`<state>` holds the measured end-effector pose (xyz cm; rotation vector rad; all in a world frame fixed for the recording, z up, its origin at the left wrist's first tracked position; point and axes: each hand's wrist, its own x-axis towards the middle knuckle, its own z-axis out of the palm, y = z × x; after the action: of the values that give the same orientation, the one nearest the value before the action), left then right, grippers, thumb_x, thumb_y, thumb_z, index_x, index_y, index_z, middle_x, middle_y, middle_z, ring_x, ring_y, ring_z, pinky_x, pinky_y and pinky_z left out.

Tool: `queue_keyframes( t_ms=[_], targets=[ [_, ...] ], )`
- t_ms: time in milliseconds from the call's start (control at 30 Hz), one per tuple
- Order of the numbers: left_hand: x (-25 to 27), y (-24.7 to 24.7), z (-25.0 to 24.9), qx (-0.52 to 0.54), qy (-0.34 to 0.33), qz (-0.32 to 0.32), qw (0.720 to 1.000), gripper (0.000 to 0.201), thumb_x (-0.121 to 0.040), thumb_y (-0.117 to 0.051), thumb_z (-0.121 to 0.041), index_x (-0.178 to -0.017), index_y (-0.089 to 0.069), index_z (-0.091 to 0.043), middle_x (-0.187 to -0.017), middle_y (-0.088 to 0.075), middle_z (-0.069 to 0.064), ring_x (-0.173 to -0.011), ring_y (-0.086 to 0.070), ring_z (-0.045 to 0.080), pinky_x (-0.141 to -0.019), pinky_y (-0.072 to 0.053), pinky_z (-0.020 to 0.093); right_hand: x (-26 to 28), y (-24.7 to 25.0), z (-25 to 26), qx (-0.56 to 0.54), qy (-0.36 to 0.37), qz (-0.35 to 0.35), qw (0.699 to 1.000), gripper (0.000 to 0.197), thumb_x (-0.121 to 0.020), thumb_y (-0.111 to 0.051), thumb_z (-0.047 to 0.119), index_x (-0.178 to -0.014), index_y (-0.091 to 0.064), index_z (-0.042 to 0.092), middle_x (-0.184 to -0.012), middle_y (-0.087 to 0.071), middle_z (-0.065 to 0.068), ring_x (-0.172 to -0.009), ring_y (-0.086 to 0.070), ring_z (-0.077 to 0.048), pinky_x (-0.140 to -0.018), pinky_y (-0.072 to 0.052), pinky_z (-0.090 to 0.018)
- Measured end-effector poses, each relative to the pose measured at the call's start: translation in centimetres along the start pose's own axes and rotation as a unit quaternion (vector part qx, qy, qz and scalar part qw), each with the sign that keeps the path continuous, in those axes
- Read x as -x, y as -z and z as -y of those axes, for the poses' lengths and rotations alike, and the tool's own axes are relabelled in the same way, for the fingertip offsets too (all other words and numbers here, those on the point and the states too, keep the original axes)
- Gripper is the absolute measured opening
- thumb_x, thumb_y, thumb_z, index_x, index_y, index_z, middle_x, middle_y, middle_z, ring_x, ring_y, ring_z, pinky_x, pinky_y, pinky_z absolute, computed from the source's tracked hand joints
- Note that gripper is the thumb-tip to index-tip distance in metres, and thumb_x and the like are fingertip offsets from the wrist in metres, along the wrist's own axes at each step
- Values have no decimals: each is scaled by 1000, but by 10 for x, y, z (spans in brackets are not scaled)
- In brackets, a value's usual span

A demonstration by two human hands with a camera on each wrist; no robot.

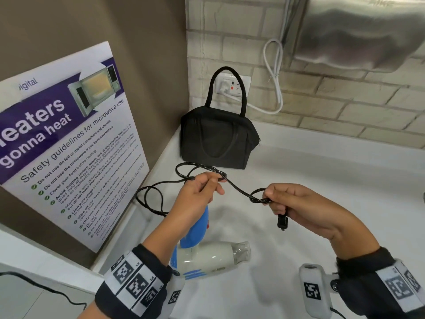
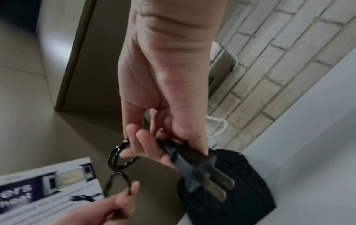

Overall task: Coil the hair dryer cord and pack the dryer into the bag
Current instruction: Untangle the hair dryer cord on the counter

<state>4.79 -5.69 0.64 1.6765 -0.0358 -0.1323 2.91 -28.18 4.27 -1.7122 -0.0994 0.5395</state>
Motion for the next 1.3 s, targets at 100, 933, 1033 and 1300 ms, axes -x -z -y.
queue_keyframes(
  t_ms=[100, 933, 1033, 1300],
  targets=[
    [0, -5, -3, -30, -18, 12, 999, 27, -98, -42, -19, -92, -68, -14, -86, -69, -13, -57, -49, -3, -58, -44, 15, 4, -9, 12, 37, 7, 55, 998, 33, -85, -55, 35, -88, -63, 4, -58, -42, 4, -63, -36, -11, -65, -31, -22],
    [20, -25, 11, -64, -146, 7, 987, 19, -94, -53, -17, -99, -72, -20, -79, -71, 0, -50, -53, -9, -46, -37, 3, -96, -61, 65, 224, 21, 35, 974, 32, -90, -57, 9, -111, -52, -15, -116, -64, -25, -92, -69, -16, -89, -54, -38],
    [22, -25, 10, -74, -160, 4, 984, 21, -95, -51, -17, -100, -71, -15, -82, -71, 2, -41, -48, -11, -45, -34, 1, -96, -56, 64, 299, 9, 59, 952, 29, -88, -59, 17, -91, -60, -11, -96, -73, -16, -91, -71, -18, -91, -52, -48],
    [18, -21, 10, -87, -160, -7, 983, 23, -97, -45, -17, -92, -68, -16, -71, -62, -3, -47, -50, -9, -47, -37, 4, -61, -42, 69, 355, 138, -68, 922, 23, -90, -55, 31, -86, -73, 17, -84, -73, 5, -81, -67, -3, -80, -54, -27]
  ],
)
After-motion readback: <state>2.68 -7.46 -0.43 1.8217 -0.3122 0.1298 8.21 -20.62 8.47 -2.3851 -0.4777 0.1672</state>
